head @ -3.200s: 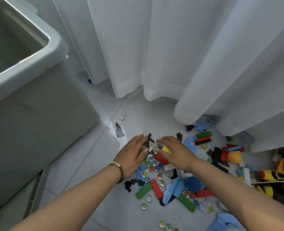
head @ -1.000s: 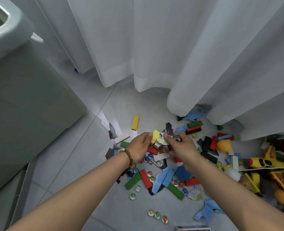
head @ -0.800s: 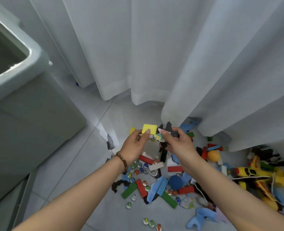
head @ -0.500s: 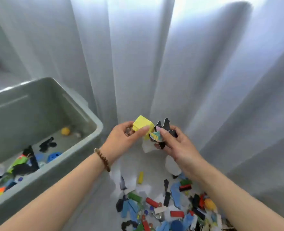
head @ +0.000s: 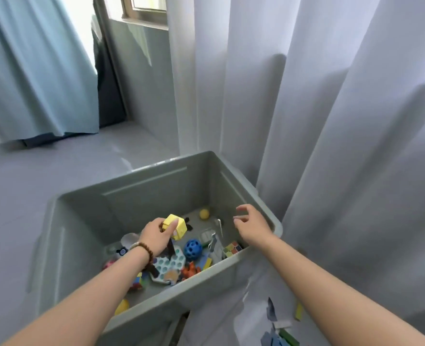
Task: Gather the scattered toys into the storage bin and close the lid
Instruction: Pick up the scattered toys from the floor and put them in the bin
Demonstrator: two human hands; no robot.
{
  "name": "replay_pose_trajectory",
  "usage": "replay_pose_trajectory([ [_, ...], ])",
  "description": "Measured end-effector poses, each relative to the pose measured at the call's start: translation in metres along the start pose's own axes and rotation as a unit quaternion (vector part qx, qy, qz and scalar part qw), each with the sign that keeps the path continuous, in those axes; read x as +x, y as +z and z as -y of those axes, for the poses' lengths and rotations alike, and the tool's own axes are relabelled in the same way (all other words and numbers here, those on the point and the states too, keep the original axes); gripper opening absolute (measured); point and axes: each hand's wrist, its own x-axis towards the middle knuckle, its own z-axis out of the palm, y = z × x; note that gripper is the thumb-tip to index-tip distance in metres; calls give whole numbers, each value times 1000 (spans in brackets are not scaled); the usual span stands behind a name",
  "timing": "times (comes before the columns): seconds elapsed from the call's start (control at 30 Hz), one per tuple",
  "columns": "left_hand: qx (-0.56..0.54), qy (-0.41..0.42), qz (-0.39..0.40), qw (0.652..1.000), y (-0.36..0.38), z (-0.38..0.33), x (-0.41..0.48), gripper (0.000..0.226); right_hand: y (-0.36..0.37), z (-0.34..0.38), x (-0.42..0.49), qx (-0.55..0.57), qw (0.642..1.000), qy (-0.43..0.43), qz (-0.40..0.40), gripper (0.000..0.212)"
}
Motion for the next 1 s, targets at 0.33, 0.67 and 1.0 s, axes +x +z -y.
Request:
replay_pose_trajectory([
  [0.33, 91, 204, 5, 975, 22, -68, -24, 45, -67, -37, -40, -219, 958, -188, 1, 39],
  [0.67, 191, 461, 108, 860, 176, -142, -115, 44, -146, -185, -105, -252, 967, -26, -31, 58],
  [1.0, 278, 239, 366, 855, 312, -13, -125, 40, -82, -342, -136, -96, 988, 102, 69, 34],
])
